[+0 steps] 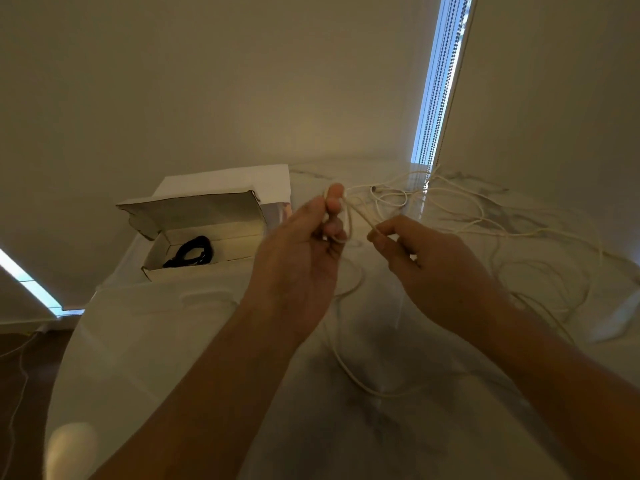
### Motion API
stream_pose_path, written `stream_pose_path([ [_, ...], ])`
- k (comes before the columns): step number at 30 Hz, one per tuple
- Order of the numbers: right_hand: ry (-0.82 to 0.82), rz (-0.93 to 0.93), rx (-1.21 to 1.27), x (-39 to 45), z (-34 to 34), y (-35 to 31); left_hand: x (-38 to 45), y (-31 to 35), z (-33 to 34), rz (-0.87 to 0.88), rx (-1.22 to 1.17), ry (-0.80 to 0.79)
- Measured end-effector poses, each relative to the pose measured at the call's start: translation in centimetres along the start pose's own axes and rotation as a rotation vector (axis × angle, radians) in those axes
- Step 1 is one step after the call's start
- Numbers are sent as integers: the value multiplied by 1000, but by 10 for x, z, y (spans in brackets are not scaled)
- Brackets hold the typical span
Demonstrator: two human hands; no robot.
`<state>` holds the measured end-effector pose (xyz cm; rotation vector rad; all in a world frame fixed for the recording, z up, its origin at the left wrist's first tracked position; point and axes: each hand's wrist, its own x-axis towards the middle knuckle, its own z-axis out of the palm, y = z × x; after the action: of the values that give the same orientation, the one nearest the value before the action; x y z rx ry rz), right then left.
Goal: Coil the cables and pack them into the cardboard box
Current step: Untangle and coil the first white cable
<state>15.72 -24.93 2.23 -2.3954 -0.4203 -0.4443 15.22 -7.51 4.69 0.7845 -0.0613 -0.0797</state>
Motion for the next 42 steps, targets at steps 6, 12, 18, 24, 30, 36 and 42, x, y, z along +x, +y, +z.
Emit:
stream_pose_path([
  [6,-133,-63,-93,-7,4,-5,26,16,-21,210,167,104],
  [12,-182,-291,-138,-15,1,-23,17,0,-21,411,783,66],
  [18,52,-273,-51,-5,-16,-20,-1,-14,-20,397,1199,-147],
  [24,164,-157,61,5,-25,-3,-1,-9,-20,296,1054,-234],
  [30,169,-179,40,9,-22,4,-6,-7,-15,220,1136,-282],
  [36,134,-138,93,11,-22,8,-3,-6,-21,201,1008,-273],
  [42,77,-61,93,11,-18,11,1,-1,-22,38,572,-199],
])
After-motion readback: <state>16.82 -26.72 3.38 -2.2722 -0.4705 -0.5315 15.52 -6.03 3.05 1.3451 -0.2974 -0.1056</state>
